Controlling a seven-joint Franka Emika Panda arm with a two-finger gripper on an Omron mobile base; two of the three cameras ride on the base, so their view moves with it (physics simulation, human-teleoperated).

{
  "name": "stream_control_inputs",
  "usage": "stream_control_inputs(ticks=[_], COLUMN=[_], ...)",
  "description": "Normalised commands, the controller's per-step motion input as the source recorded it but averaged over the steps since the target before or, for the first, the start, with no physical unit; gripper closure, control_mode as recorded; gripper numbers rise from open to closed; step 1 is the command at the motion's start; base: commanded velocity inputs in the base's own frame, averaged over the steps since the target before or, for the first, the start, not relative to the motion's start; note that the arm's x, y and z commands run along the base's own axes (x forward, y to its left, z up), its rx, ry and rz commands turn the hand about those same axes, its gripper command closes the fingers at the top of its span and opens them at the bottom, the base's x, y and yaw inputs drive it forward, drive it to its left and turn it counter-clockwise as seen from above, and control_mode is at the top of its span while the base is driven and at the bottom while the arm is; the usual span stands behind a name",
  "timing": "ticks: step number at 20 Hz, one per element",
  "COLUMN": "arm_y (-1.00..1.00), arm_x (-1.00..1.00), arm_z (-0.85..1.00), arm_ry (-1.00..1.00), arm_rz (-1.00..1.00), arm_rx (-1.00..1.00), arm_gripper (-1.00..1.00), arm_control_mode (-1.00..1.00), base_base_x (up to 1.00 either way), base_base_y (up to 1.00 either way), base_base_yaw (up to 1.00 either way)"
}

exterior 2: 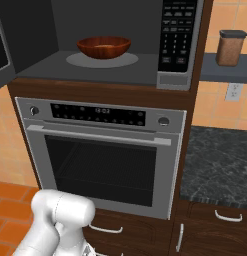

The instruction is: Open the microwave, place the bowl with waffle inside the microwave, then close the microwave door and turn it on.

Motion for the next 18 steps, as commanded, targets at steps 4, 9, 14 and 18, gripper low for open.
stream_control_inputs(ticks=[4,9,14,18], arm_y=[0.31,0.15,-0.01,-0.32], arm_x=[-0.65,-0.68,-0.41,-0.04], arm_z=[0.45,0.37,0.29,0.03], arm_ry=[0.0,0.0,0.0,-0.01], arm_rz=[-0.18,-0.16,-0.12,-0.03], arm_rx=[-0.02,0.0,0.0,0.0], arm_gripper=[-1.0,-1.0,-1.0,-1.0], arm_control_mode=[-1.0,-1.0,-1.0,-1.0], base_base_x=[0.0,0.0,0.0,0.0], base_base_y=[0.0,0.0,0.0,0.0], base_base_yaw=[0.0,0.0,0.0,0.0])
